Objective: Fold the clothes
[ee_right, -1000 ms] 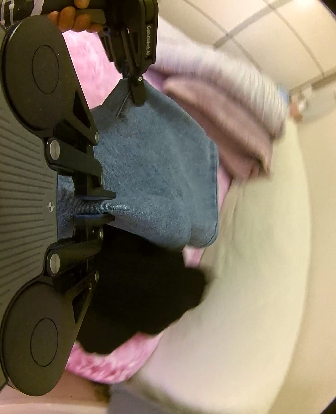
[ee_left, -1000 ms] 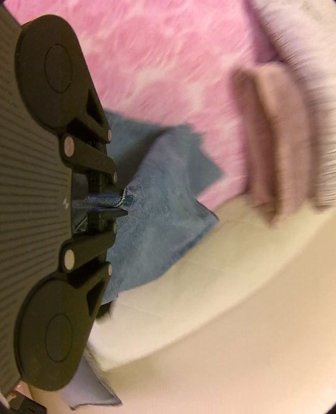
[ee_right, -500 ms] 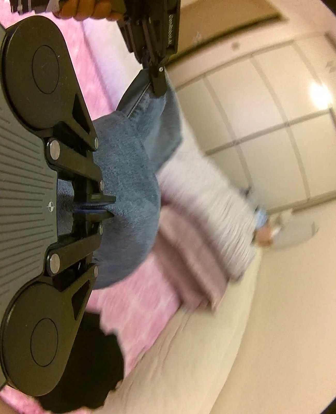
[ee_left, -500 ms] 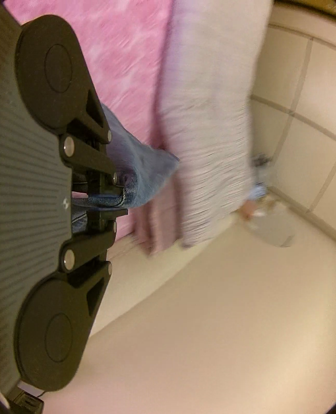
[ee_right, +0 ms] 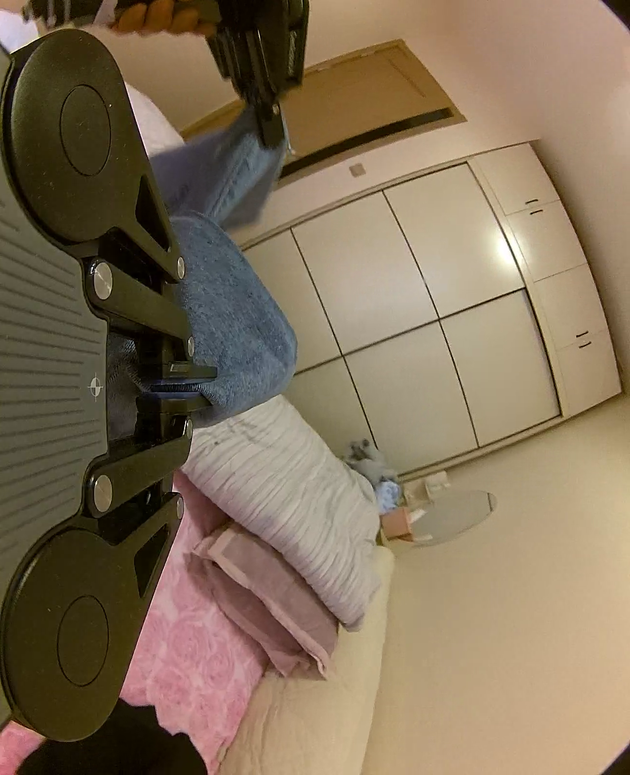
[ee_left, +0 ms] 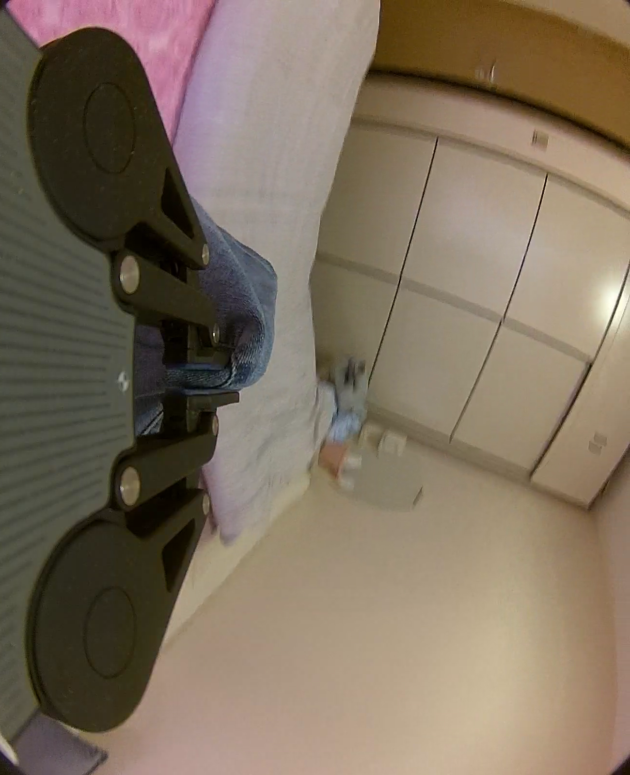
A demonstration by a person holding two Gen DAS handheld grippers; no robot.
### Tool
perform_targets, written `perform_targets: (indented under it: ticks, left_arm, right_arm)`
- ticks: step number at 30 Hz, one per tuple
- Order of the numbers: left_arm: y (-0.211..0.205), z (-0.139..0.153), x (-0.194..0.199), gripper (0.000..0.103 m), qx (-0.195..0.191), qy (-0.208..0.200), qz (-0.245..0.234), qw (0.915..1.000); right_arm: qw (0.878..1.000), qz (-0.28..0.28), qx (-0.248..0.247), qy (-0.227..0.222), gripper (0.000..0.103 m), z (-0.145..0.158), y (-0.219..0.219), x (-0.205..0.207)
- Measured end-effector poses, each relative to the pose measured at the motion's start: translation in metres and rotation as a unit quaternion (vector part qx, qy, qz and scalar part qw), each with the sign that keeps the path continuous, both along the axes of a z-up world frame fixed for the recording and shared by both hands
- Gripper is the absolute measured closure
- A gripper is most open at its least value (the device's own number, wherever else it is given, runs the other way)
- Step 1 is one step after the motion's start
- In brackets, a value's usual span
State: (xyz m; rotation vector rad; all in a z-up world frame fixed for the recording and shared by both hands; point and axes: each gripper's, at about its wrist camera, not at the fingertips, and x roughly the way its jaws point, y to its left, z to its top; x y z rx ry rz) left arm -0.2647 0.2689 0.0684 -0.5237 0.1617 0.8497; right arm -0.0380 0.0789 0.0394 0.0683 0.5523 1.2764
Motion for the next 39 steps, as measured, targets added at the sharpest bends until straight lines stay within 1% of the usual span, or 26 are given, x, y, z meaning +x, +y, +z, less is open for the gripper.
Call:
perform_targets:
  ticks: [1,2,3,4,5,6,7,9,11,13,15,16,19,22,24,27,32,35,36,39]
  left_arm:
    - [0.009,-0.009,-0.01,0.097,-0.019,0.022,0.016,0.9994]
    - [0.018,-0.022,-0.019,0.096,-0.05,0.052,0.033,0.9969]
    - [0.026,-0.04,-0.026,0.095,-0.091,0.088,0.049,0.9907]
    - [0.031,-0.061,-0.034,0.095,-0.132,0.124,0.062,0.9815]
    - [0.036,-0.082,-0.041,0.095,-0.173,0.158,0.074,0.9693]
    - [0.036,-0.103,-0.049,0.095,-0.204,0.189,0.085,0.9568]
    - [0.027,-0.121,-0.059,0.096,-0.219,0.216,0.093,0.9469]
    - [0.004,-0.147,-0.078,0.095,-0.229,0.268,0.105,0.9299]
    - [-0.021,-0.161,-0.092,0.095,-0.243,0.281,0.11,0.9219]
    - [-0.043,-0.172,-0.104,0.095,-0.271,0.275,0.111,0.9158]
    - [-0.065,-0.176,-0.117,0.095,-0.289,0.271,0.114,0.9112]
    - [-0.075,-0.179,-0.123,0.095,-0.29,0.273,0.119,0.9095]
    - [-0.106,-0.187,-0.138,0.094,-0.294,0.279,0.133,0.9046]
    - [-0.141,-0.182,-0.146,0.092,-0.291,0.278,0.144,0.904]
    - [-0.165,-0.181,-0.152,0.091,-0.289,0.277,0.155,0.9032]
    - [-0.199,-0.177,-0.15,0.089,-0.291,0.274,0.167,0.9015]
    - [-0.26,-0.167,-0.144,0.087,-0.277,0.288,0.188,0.897]
    - [-0.294,-0.16,-0.141,0.083,-0.273,0.288,0.196,0.8969]
    - [-0.303,-0.158,-0.139,0.081,-0.272,0.289,0.196,0.8967]
    - [-0.327,-0.151,-0.131,0.08,-0.267,0.295,0.197,0.896]
  right_arm:
    - [1.0,0.006,-0.022,-0.005,0.102,-0.003,0.005,-0.01]
    - [0.998,0.029,-0.062,-0.007,0.101,-0.008,0.013,-0.019]
    - [0.991,0.066,-0.119,-0.004,0.1,-0.016,0.024,-0.026]
    - [0.982,0.094,-0.163,0.004,0.099,-0.026,0.031,-0.032]
    - [0.974,0.112,-0.194,0.018,0.096,-0.037,0.034,-0.038]
    - [0.965,0.13,-0.225,0.032,0.091,-0.047,0.038,-0.044]
    - [0.959,0.138,-0.246,0.036,0.087,-0.055,0.039,-0.049]
    - [0.952,0.141,-0.271,0.024,0.077,-0.068,0.04,-0.05]
    - [0.945,0.144,-0.294,0.02,0.076,-0.078,0.036,-0.05]
    - [0.937,0.149,-0.315,0.022,0.075,-0.089,0.027,-0.051]
    - [0.93,0.165,-0.327,0.021,0.074,-0.101,0.02,-0.046]
    - [0.926,0.174,-0.334,0.017,0.074,-0.108,0.015,-0.046]
    - [0.911,0.21,-0.356,-0.001,0.074,-0.116,-0.005,-0.061]
    - [0.899,0.241,-0.366,-0.015,0.074,-0.121,-0.034,-0.073]
    - [0.892,0.258,-0.371,-0.022,0.074,-0.123,-0.05,-0.073]
    - [0.885,0.278,-0.372,-0.028,0.074,-0.125,-0.076,-0.068]
    - [0.871,0.309,-0.38,-0.04,0.074,-0.13,-0.118,-0.06]
    - [0.863,0.328,-0.382,-0.05,0.074,-0.132,-0.14,-0.055]
    - [0.861,0.332,-0.382,-0.051,0.074,-0.134,-0.147,-0.053]
    - [0.858,0.342,-0.38,-0.053,0.074,-0.134,-0.164,-0.048]
